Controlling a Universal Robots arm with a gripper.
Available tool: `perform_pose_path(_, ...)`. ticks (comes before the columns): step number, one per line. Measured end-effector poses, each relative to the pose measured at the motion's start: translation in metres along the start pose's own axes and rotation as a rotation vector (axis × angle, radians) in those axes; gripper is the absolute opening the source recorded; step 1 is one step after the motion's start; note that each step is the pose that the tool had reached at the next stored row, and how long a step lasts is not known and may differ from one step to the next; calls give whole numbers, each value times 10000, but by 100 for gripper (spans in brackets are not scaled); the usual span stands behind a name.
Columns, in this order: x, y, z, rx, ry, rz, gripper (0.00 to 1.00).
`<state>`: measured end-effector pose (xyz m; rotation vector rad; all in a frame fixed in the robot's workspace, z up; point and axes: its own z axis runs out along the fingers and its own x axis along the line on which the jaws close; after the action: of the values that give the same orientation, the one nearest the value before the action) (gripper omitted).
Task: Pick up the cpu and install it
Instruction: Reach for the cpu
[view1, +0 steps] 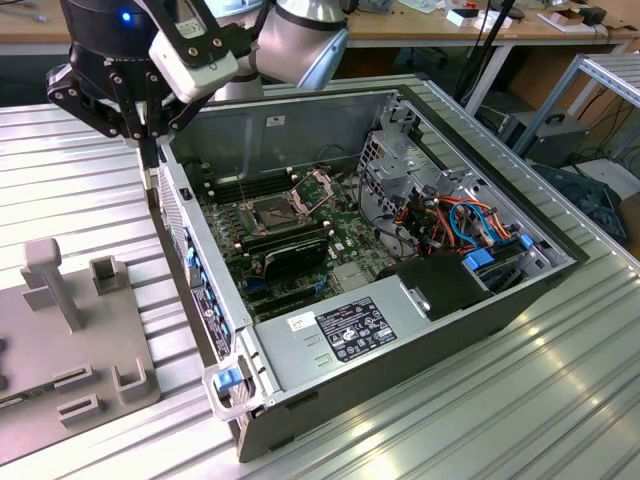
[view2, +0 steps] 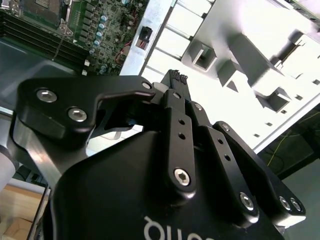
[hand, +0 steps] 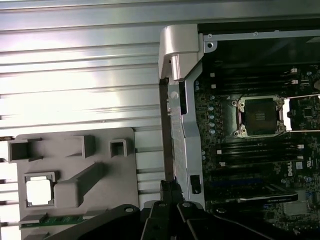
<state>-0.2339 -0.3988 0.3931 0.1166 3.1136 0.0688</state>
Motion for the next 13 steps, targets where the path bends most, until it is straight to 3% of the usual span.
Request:
perform_pose_path(7, 135, -10, -3, -1, -5, 0, 11)
perform_pose_path(13, 150, -11, -4, 0, -5, 0, 11)
